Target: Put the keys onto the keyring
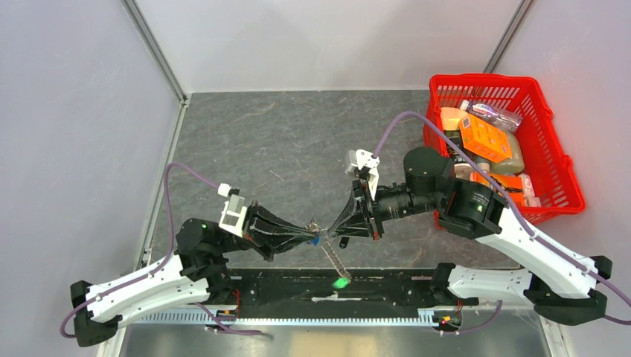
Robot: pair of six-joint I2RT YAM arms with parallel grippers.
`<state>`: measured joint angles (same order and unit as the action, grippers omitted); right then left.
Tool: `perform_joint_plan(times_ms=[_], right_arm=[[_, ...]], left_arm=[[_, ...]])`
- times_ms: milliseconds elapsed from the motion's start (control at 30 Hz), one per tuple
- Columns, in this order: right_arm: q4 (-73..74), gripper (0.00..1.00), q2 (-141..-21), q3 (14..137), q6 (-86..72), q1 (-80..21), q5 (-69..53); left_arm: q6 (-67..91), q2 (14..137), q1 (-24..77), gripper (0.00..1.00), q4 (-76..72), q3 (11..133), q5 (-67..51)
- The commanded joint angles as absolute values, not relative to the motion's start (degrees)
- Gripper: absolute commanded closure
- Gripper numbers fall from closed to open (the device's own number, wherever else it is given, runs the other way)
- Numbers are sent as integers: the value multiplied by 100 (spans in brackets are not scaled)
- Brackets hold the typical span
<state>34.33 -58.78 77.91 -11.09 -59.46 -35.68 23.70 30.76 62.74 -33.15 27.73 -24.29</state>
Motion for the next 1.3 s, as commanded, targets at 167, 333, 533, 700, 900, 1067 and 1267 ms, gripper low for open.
perform_joint_plan(times_ms=[167,333,533,700,900,1067,1267], right_arm=[[3388,100,-5925,8141,-1337,-5924,-3476],[3546,100,-6095,8360,-1645,-5924,-3262],[3866,100,-6223,8650,-1790,-5931,-2782],[4057,100,-6228,8737,-1786,-5933,-2386],[4041,100,-6033,8662,-1742,-5933,-2289],[3986,100,-6007,8660,-1791,-5933,-2442],[3990,100,-6066,8669,-1858,-5949,-2425]], left_arm=[[2090,3352,6284,98,-2111,3465,-2725],[1953,3405,6281,98,-1451,3743,-2572],[1794,3509,6278,98,-521,4095,-2381],[1732,3551,6281,98,-36,4227,-2322],[1723,3426,6278,98,348,4214,-2266],[1776,3395,6277,98,448,4220,-2284],[1851,3462,6282,98,431,4260,-2329]])
